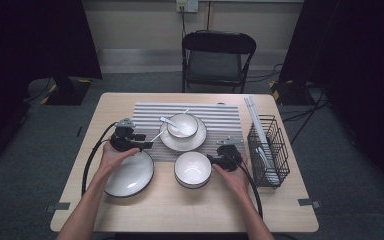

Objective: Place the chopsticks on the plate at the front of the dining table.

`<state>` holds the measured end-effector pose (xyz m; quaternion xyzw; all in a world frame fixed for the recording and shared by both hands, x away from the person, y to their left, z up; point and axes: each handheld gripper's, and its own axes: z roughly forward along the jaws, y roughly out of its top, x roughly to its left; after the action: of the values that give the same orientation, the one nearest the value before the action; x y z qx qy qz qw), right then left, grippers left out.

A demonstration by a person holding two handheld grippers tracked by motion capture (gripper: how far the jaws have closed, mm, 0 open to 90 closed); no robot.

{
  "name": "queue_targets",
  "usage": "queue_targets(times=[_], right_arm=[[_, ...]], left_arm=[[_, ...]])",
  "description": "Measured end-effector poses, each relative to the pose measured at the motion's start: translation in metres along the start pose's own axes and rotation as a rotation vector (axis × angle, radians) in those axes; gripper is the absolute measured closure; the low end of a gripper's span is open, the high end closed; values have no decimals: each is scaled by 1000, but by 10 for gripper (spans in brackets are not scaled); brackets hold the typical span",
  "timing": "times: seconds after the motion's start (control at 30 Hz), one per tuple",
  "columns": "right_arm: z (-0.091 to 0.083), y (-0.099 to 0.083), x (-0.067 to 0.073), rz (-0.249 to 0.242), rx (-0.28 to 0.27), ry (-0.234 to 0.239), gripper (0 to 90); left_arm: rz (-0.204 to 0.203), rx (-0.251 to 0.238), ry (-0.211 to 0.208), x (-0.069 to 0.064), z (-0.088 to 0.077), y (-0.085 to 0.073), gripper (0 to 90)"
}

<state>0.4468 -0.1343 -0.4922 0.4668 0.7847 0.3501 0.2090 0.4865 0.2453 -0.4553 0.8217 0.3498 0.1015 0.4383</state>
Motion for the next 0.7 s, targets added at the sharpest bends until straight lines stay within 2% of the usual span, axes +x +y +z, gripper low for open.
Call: queue_targets(times=[0.03, 0.1, 0.13, 0.2, 0.23, 0.27, 0.3, 0.37, 0.4, 0.5, 0.57, 0.67, 0.7], right_arm=[[-2, 2, 0, 11, -13, -7, 370], [-4, 4, 0, 15, -27, -10, 373], [-7, 8, 0, 20, -33, -16, 375], [-10, 12, -1, 31, -33, 8, 377], [-10, 12, -1, 31, -33, 8, 377], [-12, 15, -2, 45, -43, 33, 380], [-15, 19, -2, 54, -62, 49, 388], [-19, 24, -1, 45, -70, 47, 393], [-22, 30, -1, 46, -83, 62, 395], [-28, 42, -2, 49, -102, 65, 401], [-33, 50, -1, 46, -115, 70, 408], [-41, 62, -2, 40, -137, 84, 408], [-41, 62, -2, 40, -137, 84, 408]], left_arm=[[-13, -13, -3, -1, -1, -2, 478], [-12, -17, -8, -1, -3, -3, 475], [1, -16, -10, -5, -6, -4, 468], [43, -32, 32, -10, -11, -5, 461], [43, -32, 32, -10, -11, -5, 467], [19, -38, 1, -10, -12, -5, 467], [14, -46, -2, -9, -12, -5, 466], [0, -60, -14, -9, -13, -6, 465], [-23, -73, -53, -9, -13, -7, 488], [-43, -77, -115, -7, -12, -8, 527], [-36, -72, -144, -6, -12, -9, 533], [-57, -92, -181, -5, -13, -9, 549], [-57, -92, -181, -5, -13, -9, 550]])
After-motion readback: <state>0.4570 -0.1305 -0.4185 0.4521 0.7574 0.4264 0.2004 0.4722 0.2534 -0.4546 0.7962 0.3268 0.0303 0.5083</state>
